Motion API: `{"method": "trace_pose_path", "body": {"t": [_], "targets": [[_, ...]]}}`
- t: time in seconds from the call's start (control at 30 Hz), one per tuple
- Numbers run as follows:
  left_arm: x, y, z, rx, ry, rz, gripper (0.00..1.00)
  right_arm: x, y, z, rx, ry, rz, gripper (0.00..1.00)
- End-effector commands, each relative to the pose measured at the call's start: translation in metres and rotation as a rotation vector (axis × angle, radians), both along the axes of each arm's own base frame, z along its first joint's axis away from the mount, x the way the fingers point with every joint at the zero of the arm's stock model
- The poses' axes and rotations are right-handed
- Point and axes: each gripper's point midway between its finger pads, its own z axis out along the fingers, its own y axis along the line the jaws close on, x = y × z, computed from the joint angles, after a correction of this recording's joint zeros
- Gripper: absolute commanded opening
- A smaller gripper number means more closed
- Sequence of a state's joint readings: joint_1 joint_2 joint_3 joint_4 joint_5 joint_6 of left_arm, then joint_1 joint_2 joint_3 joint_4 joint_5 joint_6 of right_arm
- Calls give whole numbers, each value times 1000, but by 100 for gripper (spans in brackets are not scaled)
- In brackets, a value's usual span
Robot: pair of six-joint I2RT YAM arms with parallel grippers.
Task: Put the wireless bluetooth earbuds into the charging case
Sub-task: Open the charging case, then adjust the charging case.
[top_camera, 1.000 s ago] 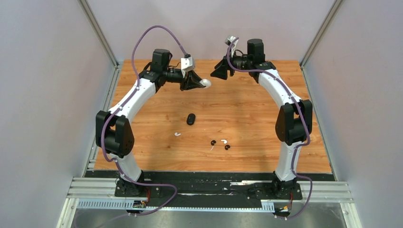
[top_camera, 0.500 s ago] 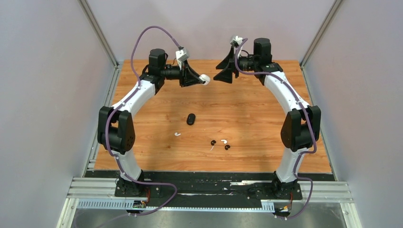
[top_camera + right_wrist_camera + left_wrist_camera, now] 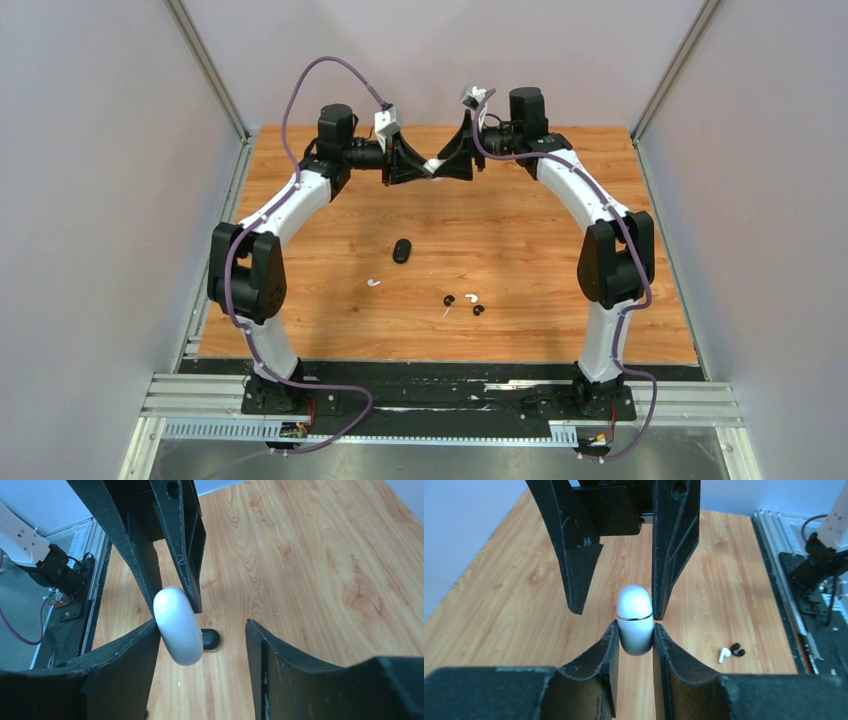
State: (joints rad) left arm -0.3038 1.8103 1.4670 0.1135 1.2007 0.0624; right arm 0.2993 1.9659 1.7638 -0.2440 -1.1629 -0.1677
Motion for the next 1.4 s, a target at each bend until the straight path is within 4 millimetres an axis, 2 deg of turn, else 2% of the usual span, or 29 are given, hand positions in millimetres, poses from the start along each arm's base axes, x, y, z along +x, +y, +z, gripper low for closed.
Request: {"method": "trace_pose_path", "body": {"t": [0.0, 0.13, 0.6, 1.13, 1.27, 1.37], "targets": [[-11, -2, 22, 1, -150, -66, 0, 21, -5, 29, 17, -122, -35, 59], [-13, -2, 21, 14, -161, -81, 0, 28, -10, 31, 13, -135, -61, 54], [-9, -4, 14, 36, -148, -76, 0, 38, -22, 31, 4, -134, -105, 52], [0, -9, 28, -30, -117, -23, 0, 20, -19, 24, 4, -109, -62, 46], [0, -9, 29, -36, -133, -28, 0, 17, -16, 23, 9, -99, -45, 40], [0, -9, 28, -35, -133, -29, 0, 13, -14, 26, 20, -102, -19, 29]]}}
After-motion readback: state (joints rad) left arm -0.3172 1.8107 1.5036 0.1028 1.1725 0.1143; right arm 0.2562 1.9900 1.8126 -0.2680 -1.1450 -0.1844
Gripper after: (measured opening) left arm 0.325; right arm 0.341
